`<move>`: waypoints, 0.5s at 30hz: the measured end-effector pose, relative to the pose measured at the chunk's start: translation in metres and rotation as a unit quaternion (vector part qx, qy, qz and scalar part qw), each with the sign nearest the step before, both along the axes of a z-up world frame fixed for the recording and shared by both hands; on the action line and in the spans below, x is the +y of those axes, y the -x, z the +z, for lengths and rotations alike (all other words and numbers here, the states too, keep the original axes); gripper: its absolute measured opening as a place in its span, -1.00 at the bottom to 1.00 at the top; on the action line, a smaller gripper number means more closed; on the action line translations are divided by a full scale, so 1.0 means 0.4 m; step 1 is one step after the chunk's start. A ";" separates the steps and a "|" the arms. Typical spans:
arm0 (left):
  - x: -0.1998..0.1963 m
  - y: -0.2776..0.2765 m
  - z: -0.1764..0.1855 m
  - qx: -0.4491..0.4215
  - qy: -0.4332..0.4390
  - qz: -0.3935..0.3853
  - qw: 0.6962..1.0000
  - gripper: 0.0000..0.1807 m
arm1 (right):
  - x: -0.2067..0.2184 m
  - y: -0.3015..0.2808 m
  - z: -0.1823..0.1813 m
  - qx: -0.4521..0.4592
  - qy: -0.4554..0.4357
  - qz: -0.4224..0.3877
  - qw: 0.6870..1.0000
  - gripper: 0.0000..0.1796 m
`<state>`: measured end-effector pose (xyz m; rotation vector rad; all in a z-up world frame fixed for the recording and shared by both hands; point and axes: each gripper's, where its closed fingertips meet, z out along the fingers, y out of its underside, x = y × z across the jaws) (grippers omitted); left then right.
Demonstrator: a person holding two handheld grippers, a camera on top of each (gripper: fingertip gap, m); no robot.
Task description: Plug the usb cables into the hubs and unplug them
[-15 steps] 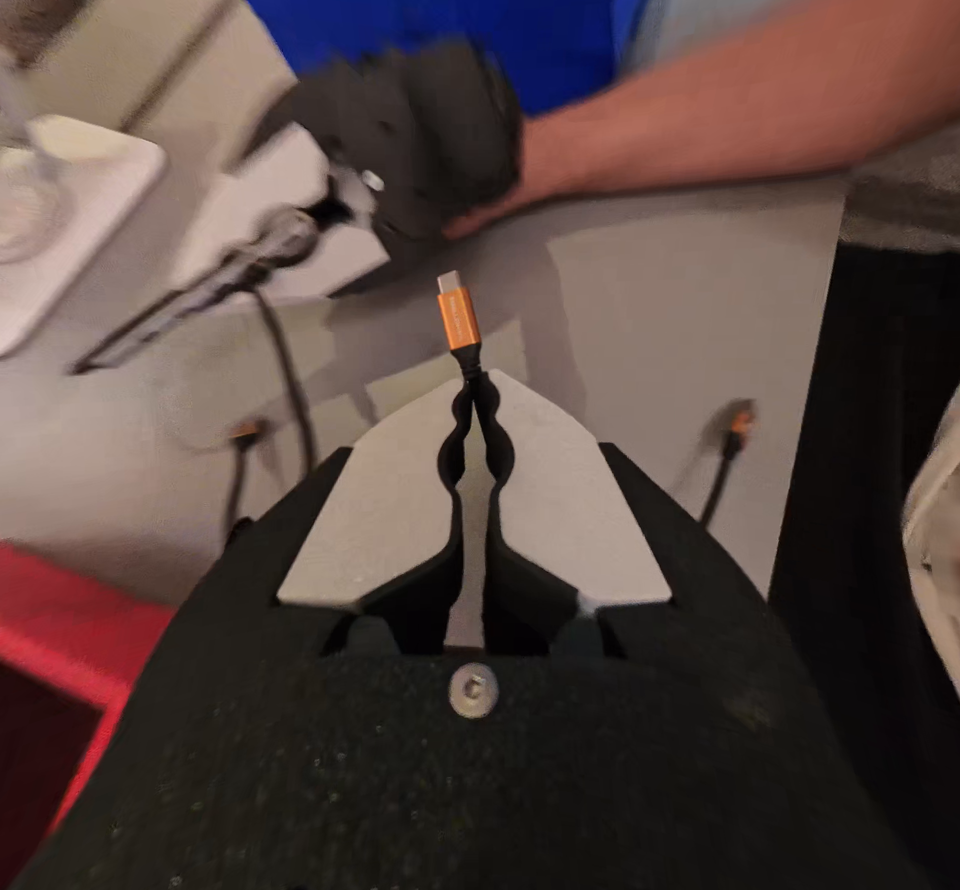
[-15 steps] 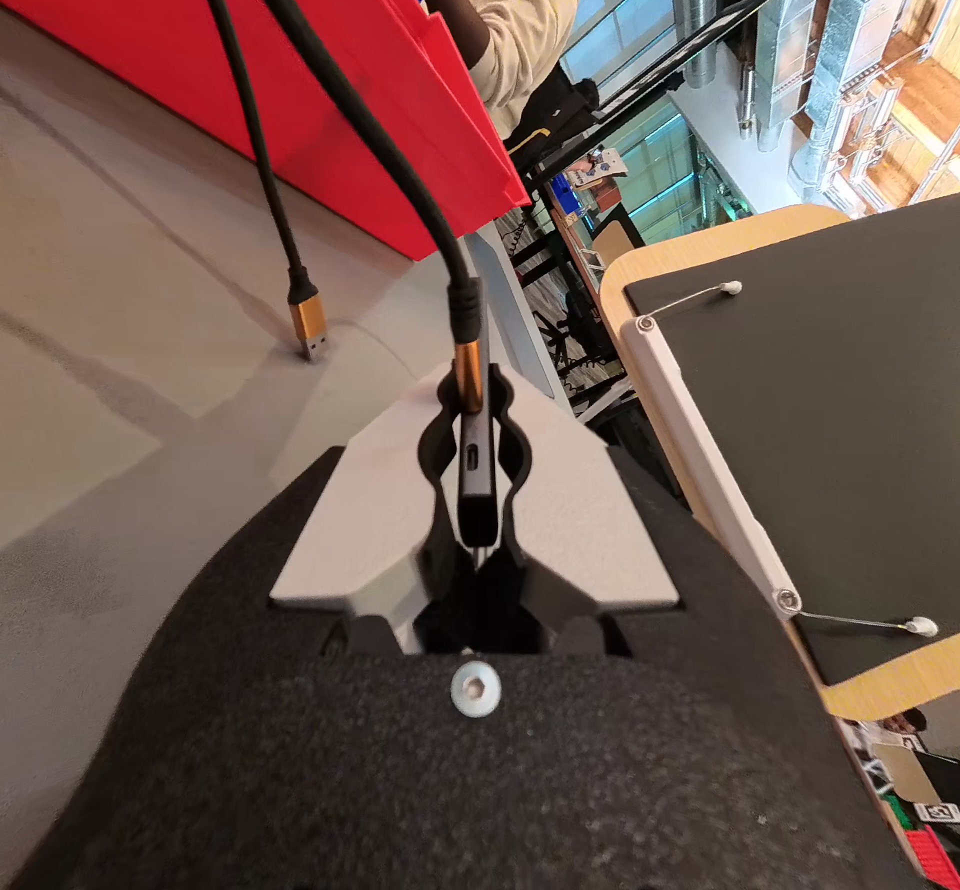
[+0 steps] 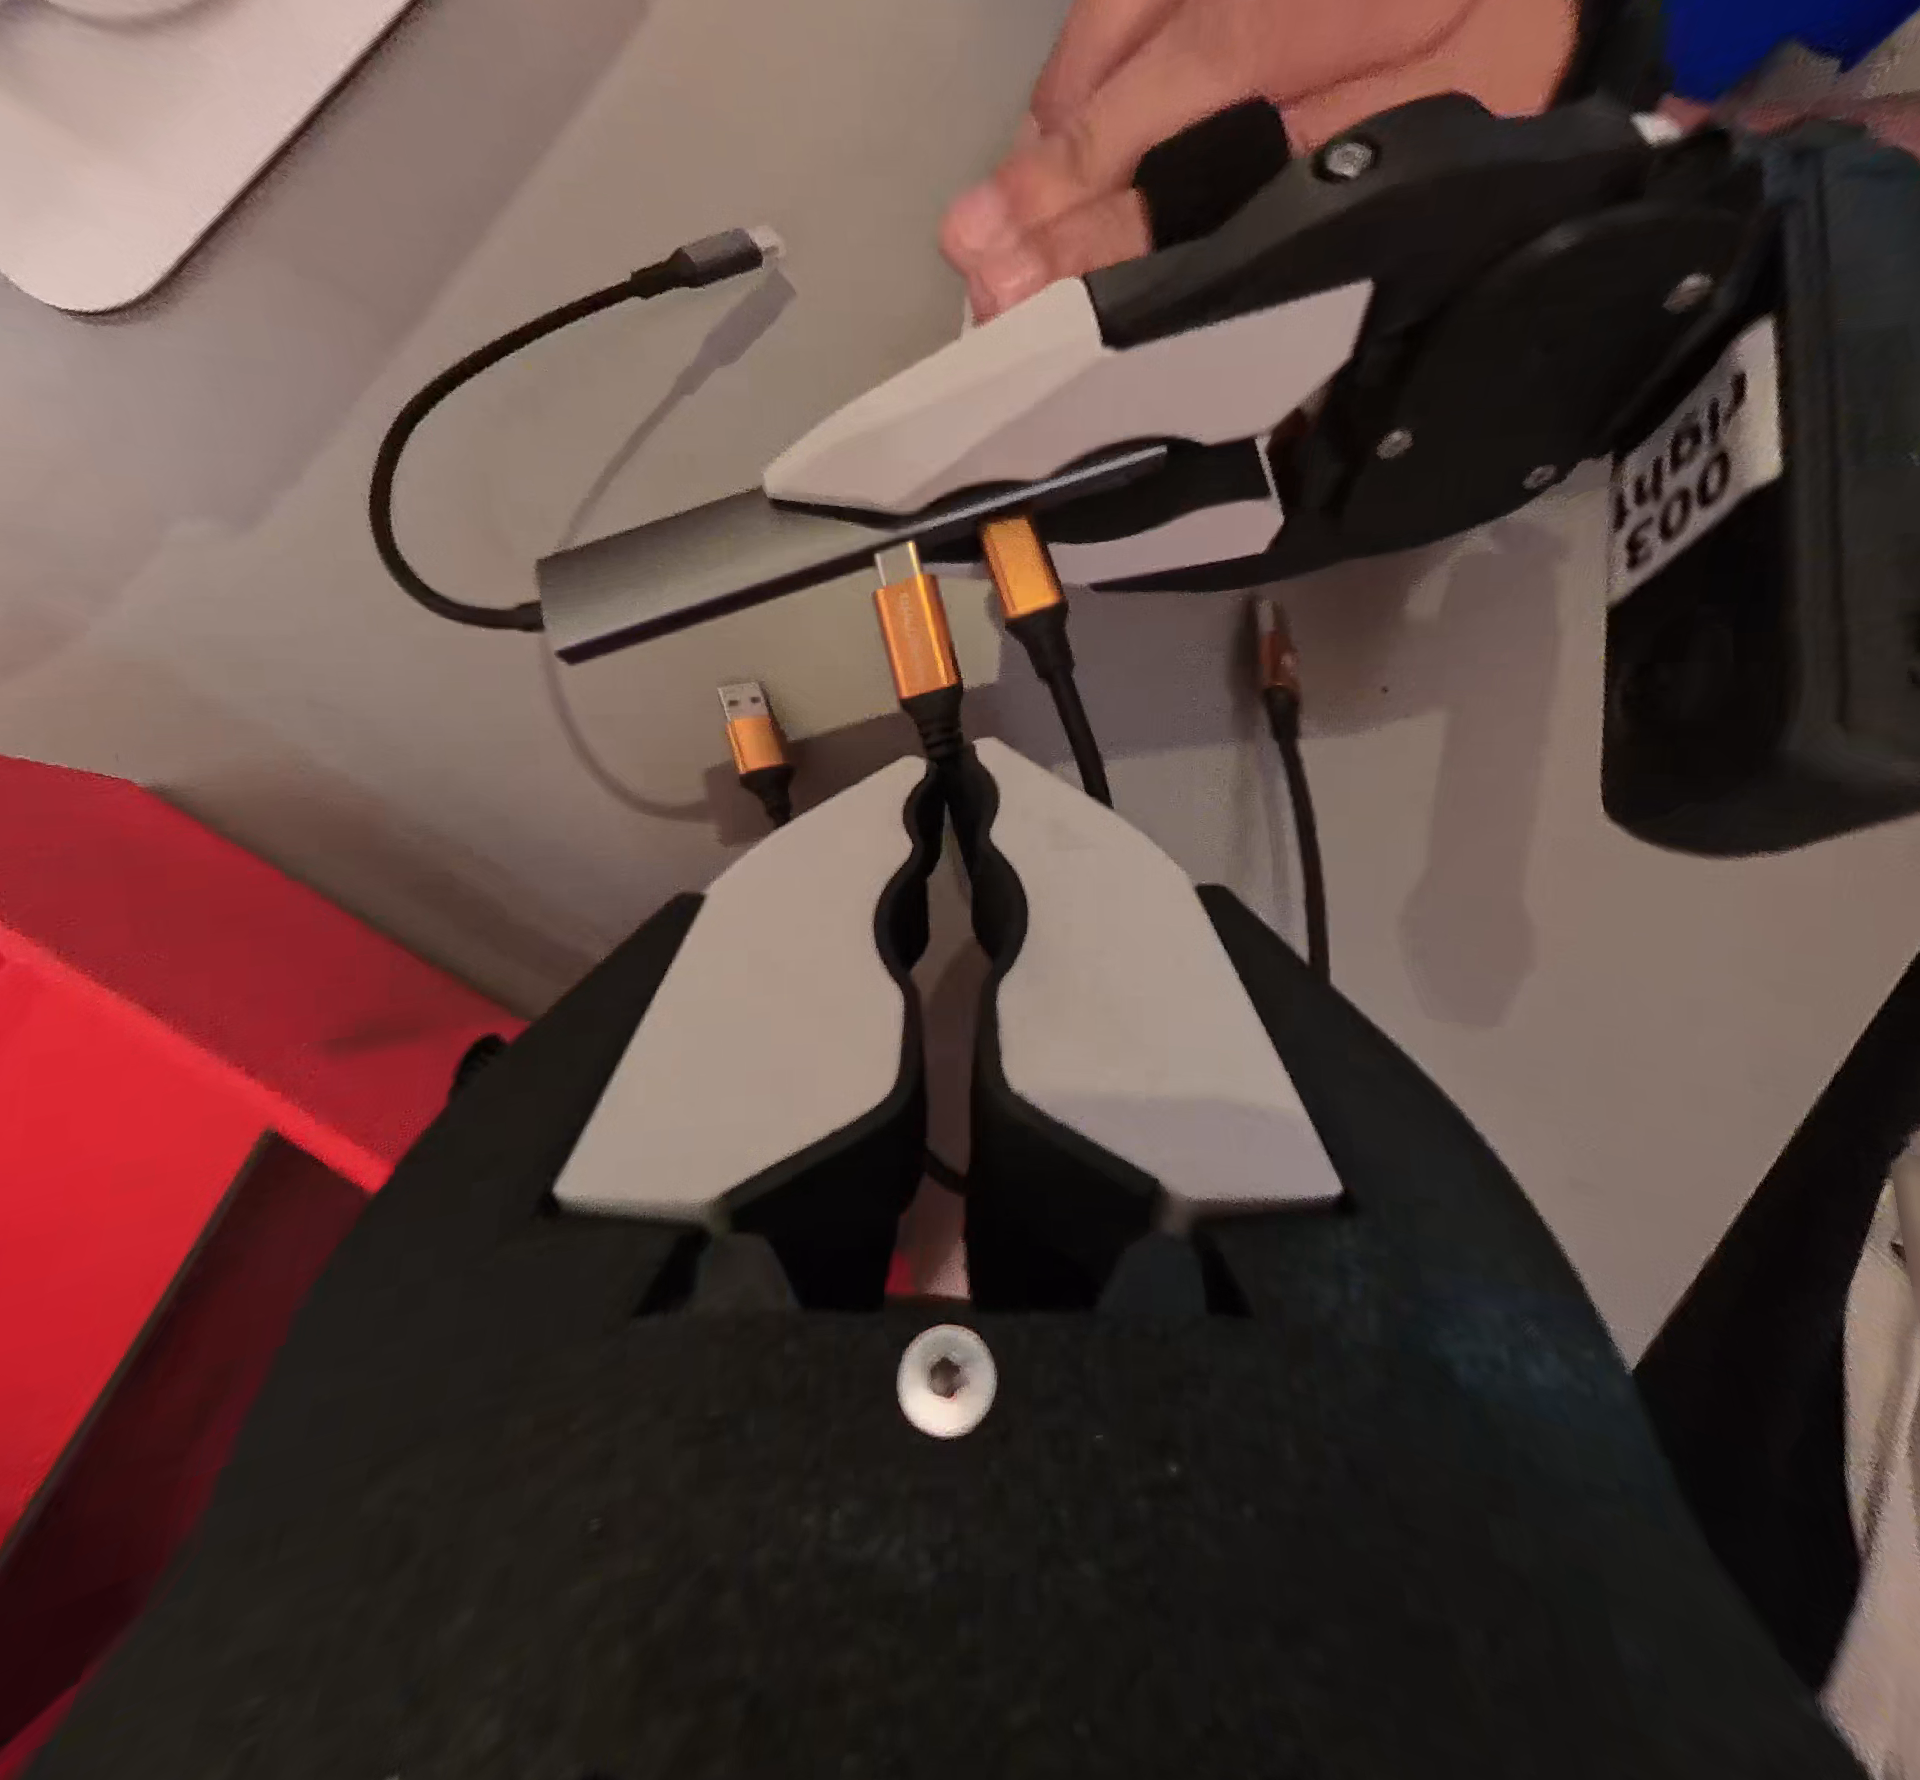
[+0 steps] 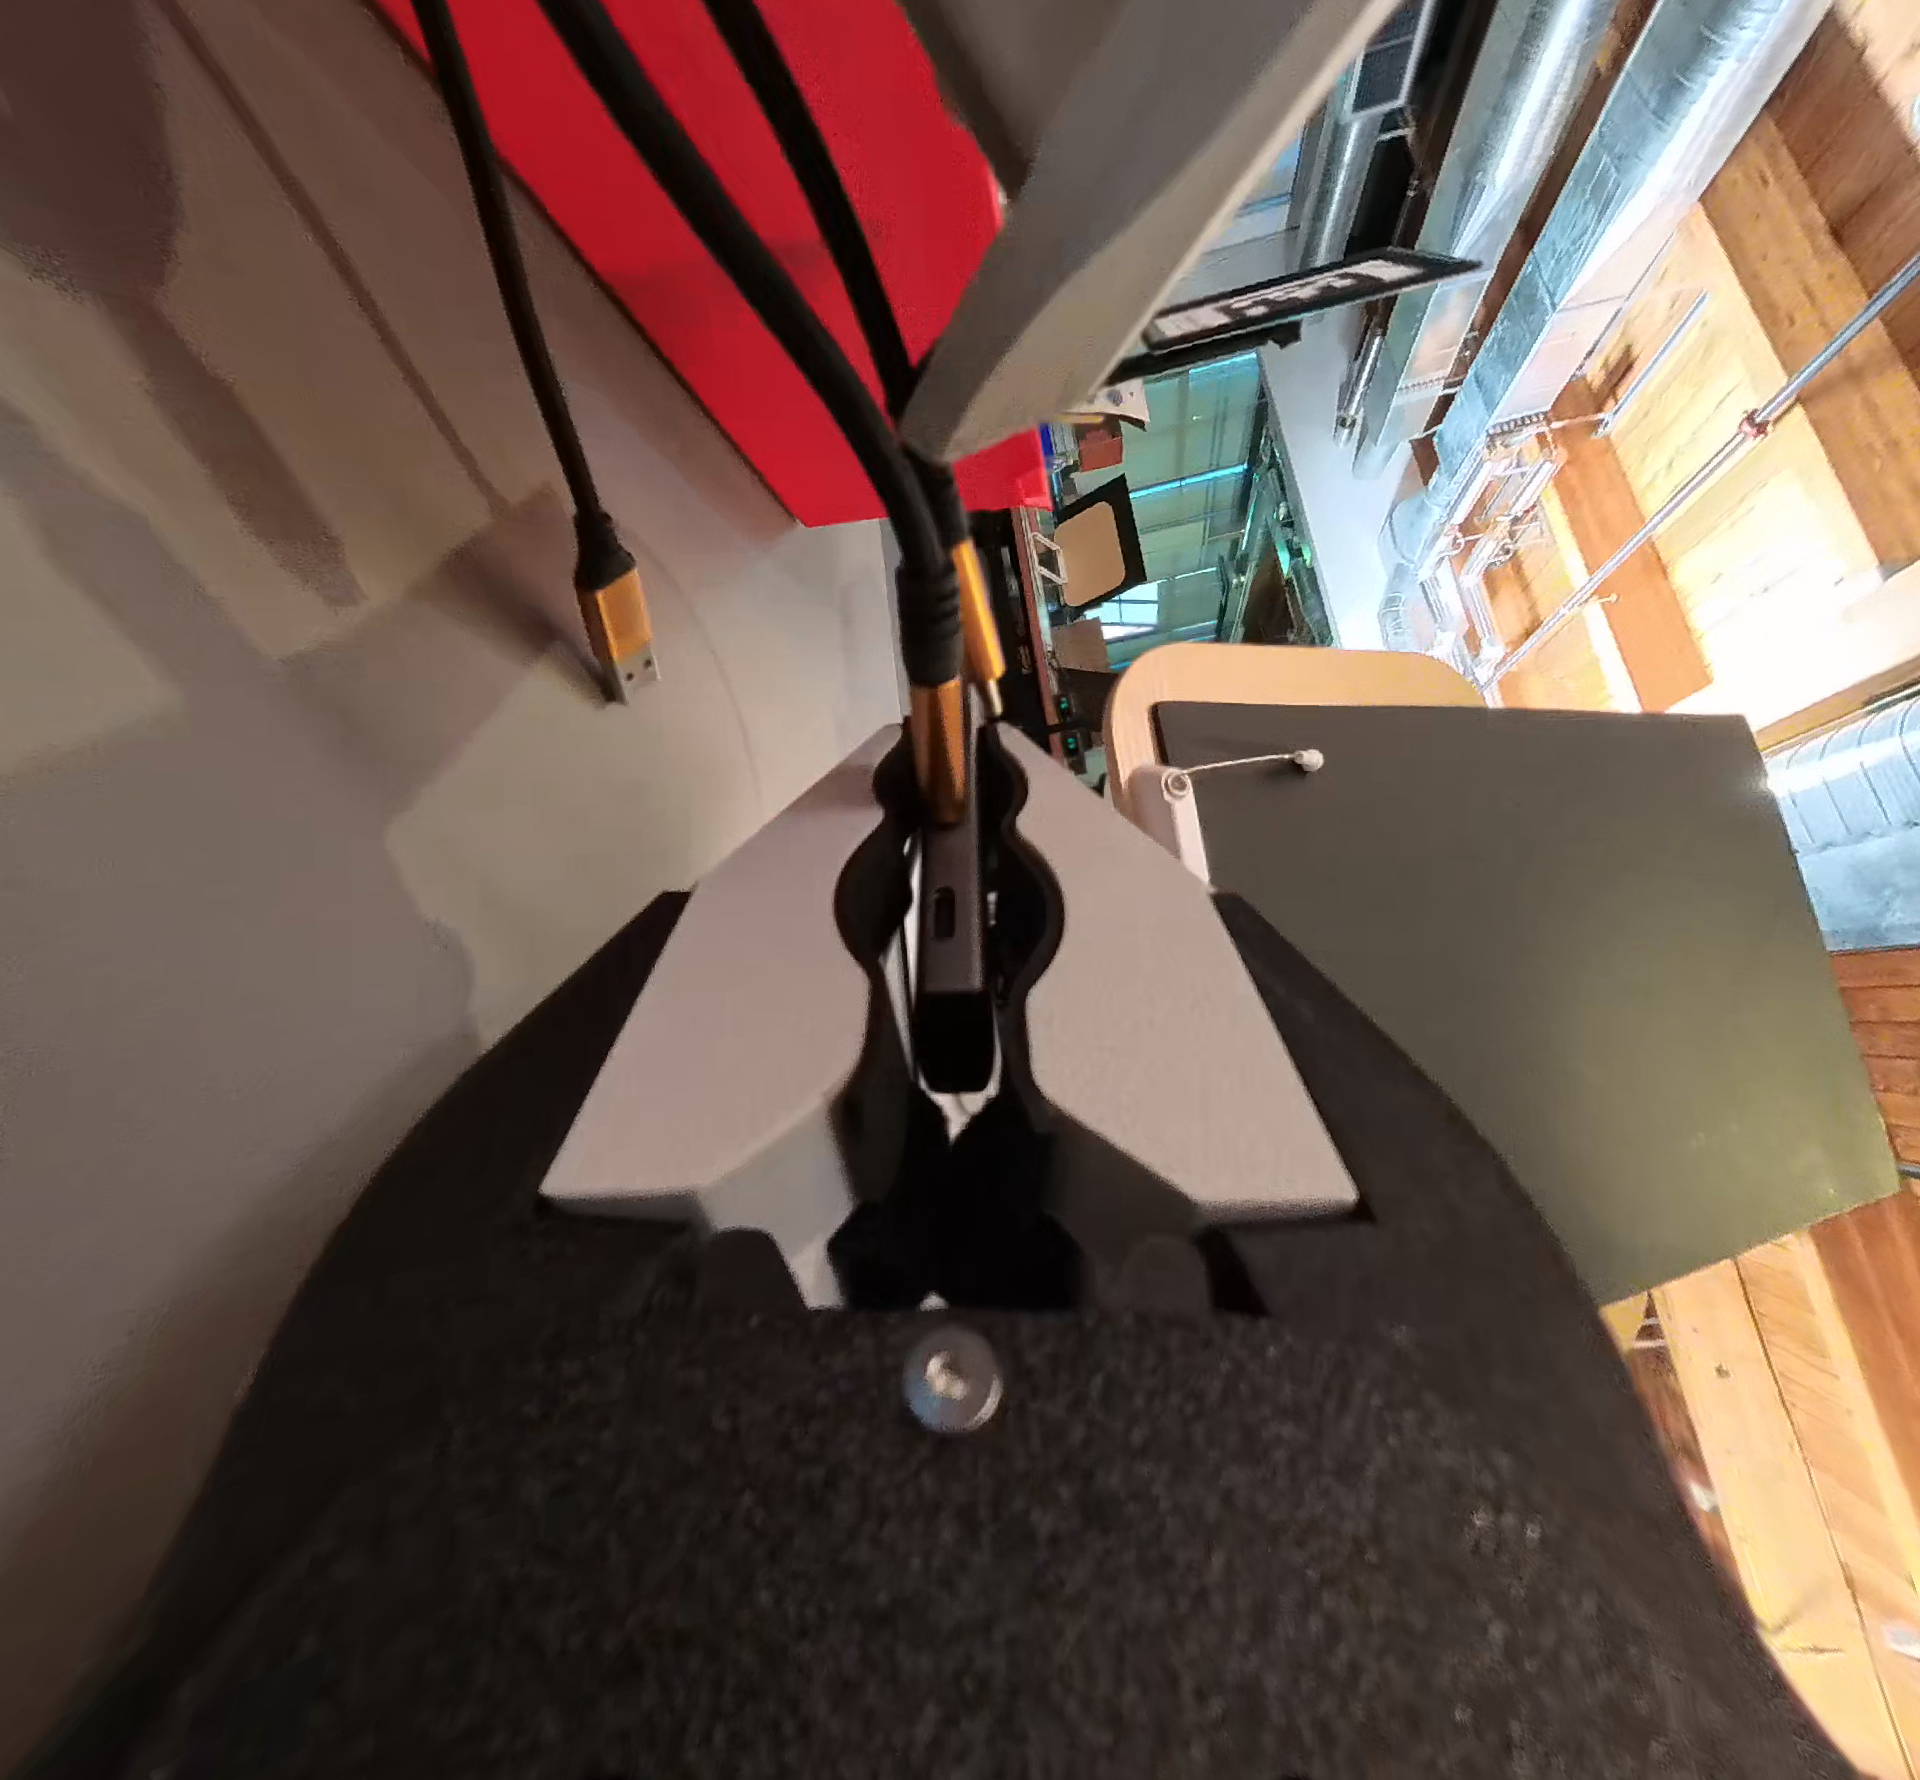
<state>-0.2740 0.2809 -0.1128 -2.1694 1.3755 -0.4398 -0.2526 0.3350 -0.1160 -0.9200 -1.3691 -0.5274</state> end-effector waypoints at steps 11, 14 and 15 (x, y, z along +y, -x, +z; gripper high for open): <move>-0.005 0.000 -0.025 0.039 -0.004 -0.009 0.999 -0.98 | 0.003 0.006 -0.018 -0.018 0.002 -0.002 1.000 -0.91; -0.003 0.004 -0.028 0.044 -0.002 -0.003 0.999 -0.98 | 0.002 0.008 -0.020 -0.020 0.003 -0.002 1.000 -0.91; -0.003 0.005 -0.030 0.046 -0.003 -0.004 0.999 -0.98 | 0.001 0.008 -0.020 -0.018 0.003 0.000 1.000 -0.91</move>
